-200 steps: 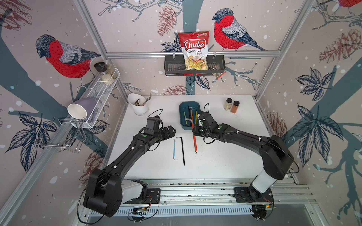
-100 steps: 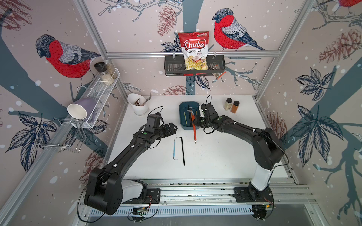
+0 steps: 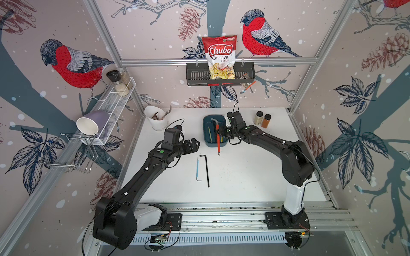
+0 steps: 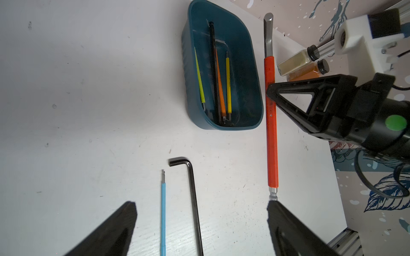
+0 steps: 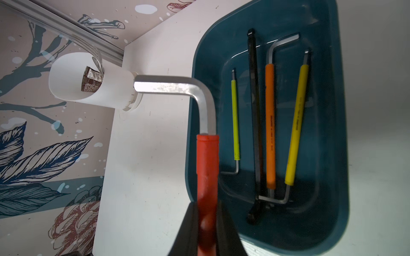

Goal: Put the hex key on the desktop into the storage box
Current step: Place the Allen key in the storage box.

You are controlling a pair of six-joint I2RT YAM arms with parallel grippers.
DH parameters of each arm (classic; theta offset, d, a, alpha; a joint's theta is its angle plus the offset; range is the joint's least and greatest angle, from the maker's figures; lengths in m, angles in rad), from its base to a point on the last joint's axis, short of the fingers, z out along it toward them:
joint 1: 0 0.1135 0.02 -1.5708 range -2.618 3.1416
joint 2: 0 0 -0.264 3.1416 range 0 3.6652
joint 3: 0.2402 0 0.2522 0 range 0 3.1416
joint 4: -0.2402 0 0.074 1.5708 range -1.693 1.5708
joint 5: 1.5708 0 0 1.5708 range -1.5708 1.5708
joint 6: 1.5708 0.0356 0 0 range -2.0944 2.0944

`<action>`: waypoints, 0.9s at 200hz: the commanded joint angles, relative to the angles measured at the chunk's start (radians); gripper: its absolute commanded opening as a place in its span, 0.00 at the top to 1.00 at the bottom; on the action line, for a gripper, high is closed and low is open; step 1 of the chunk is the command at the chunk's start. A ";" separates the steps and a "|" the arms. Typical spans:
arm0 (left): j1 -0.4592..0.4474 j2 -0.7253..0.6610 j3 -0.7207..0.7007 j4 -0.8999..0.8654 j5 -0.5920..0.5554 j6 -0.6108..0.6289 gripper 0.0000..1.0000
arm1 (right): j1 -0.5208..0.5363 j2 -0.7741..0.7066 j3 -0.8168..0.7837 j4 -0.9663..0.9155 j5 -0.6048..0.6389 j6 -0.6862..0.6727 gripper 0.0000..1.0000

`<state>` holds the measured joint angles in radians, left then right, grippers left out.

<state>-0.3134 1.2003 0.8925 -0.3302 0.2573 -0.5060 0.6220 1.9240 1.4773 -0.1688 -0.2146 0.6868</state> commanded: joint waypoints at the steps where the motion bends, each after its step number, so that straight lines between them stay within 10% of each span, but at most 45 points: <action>1: -0.002 0.008 0.009 0.032 -0.018 0.024 0.04 | -0.015 -0.017 0.017 0.002 0.012 -0.003 1.00; 180: -0.002 0.049 0.014 0.022 0.014 -0.020 0.05 | -0.119 0.357 0.436 -0.095 -0.013 -0.022 1.00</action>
<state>-0.3134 1.2507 0.8913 -0.3191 0.2619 -0.5243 0.5095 2.2547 1.8709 -0.2657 -0.2237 0.6788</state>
